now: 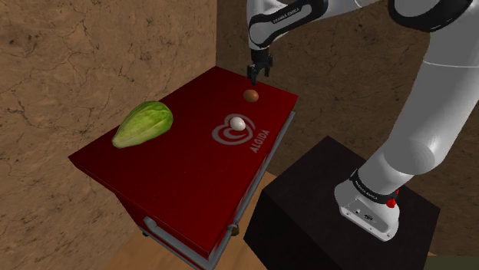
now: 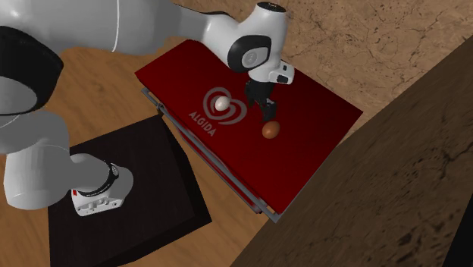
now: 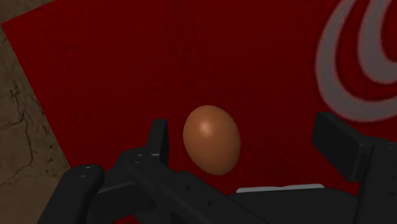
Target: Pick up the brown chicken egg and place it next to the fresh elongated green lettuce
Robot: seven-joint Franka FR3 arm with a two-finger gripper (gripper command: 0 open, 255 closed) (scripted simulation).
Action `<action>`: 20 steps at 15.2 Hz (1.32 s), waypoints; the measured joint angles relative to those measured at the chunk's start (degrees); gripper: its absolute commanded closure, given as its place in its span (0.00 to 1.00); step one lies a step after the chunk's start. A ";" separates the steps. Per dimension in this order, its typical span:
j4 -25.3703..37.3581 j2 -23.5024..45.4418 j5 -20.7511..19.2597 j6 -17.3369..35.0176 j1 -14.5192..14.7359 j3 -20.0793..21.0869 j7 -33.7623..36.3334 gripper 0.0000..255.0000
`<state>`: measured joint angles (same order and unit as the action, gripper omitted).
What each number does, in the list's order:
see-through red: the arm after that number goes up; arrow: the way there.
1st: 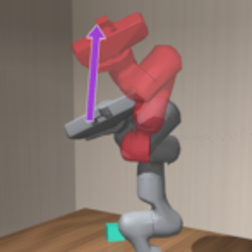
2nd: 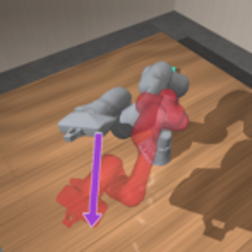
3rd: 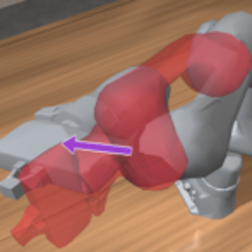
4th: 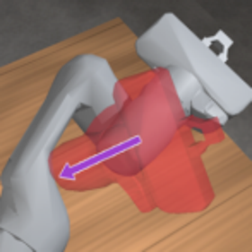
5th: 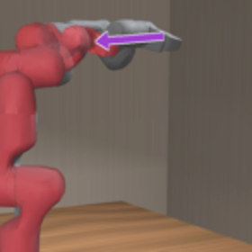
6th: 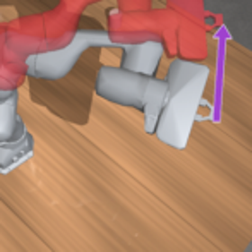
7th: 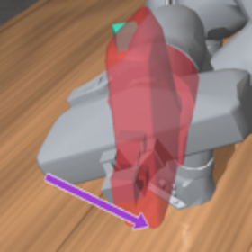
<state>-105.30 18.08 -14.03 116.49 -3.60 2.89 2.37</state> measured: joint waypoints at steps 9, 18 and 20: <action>22.12 21.73 -0.70 -2.69 0.51 -0.93 -0.47 0.00; 22.53 26.16 -1.18 1.21 -0.21 -1.47 -0.50 0.00; 22.29 26.15 -1.21 1.46 -0.22 -1.48 -0.46 0.00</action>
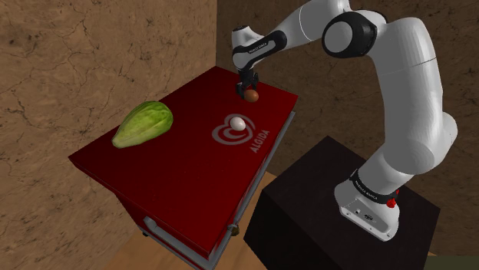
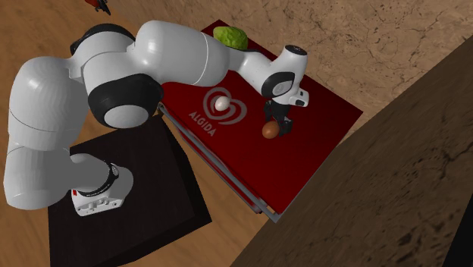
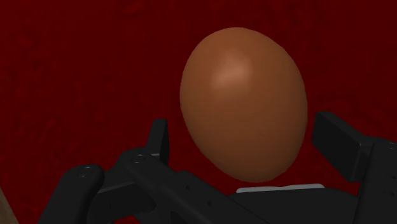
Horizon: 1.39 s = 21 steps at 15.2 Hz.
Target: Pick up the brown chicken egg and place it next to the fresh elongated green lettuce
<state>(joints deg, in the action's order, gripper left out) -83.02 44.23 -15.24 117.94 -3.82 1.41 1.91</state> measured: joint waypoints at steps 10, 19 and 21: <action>-0.09 -0.06 -0.01 0.11 0.00 0.00 0.02 1.00; 0.19 -1.78 0.22 -1.90 -0.07 0.11 -0.51 1.00; 0.21 -2.66 0.32 -2.77 -0.10 0.16 -0.74 1.00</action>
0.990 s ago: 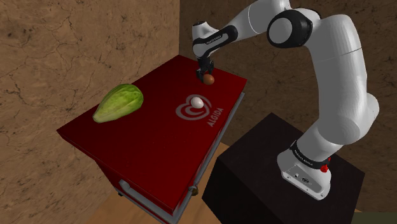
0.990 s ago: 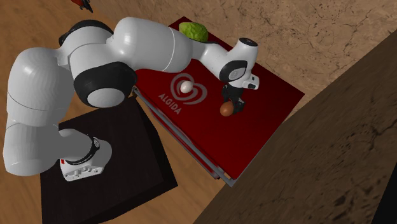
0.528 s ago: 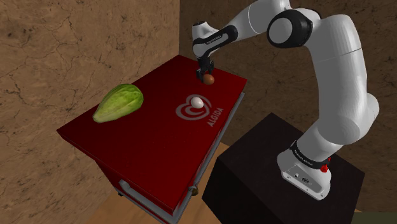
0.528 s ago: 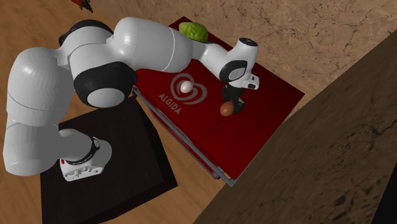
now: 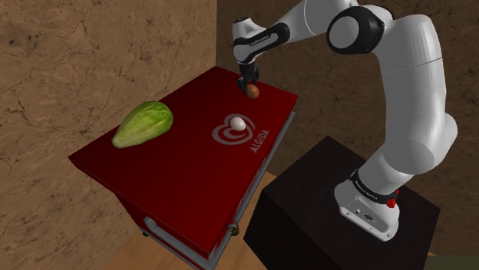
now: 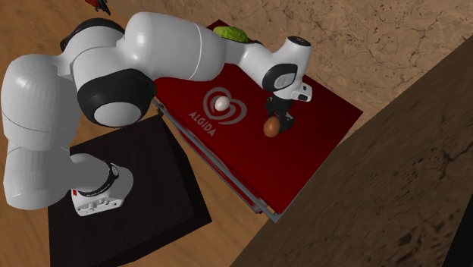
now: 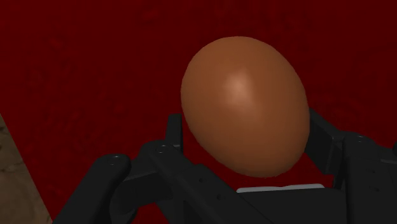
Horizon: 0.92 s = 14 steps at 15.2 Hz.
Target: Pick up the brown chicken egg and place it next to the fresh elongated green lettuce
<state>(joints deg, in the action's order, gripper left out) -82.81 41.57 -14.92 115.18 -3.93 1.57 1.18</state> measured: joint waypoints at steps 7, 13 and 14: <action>1.22 -2.53 0.39 -3.69 0.10 0.21 -0.72 1.00; 2.33 -4.73 0.68 -6.94 0.09 0.32 -1.48 1.00; 2.67 -4.96 0.73 -7.51 0.12 0.35 -1.58 1.00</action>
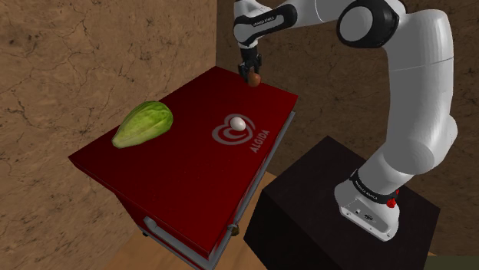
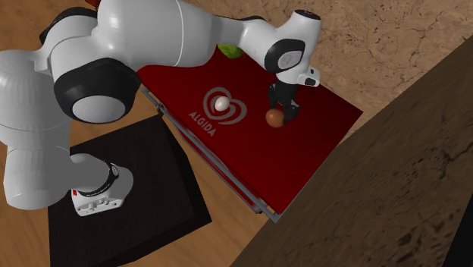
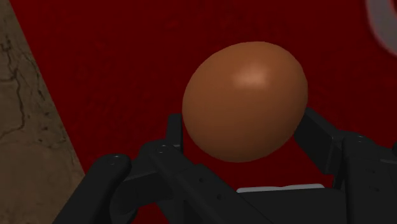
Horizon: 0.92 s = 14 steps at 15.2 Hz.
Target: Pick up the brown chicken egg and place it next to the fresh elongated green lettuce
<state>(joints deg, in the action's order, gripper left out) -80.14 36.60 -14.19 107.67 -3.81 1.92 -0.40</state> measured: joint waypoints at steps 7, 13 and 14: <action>2.78 -1.71 0.32 -4.38 0.06 0.09 -0.98 1.00; 5.41 -2.91 0.54 -8.15 0.15 0.14 -1.77 1.00; 5.81 -3.15 0.58 -8.78 0.21 0.16 -1.84 1.00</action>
<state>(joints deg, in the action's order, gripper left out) -74.33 33.45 -13.61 98.89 -3.60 2.07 -2.24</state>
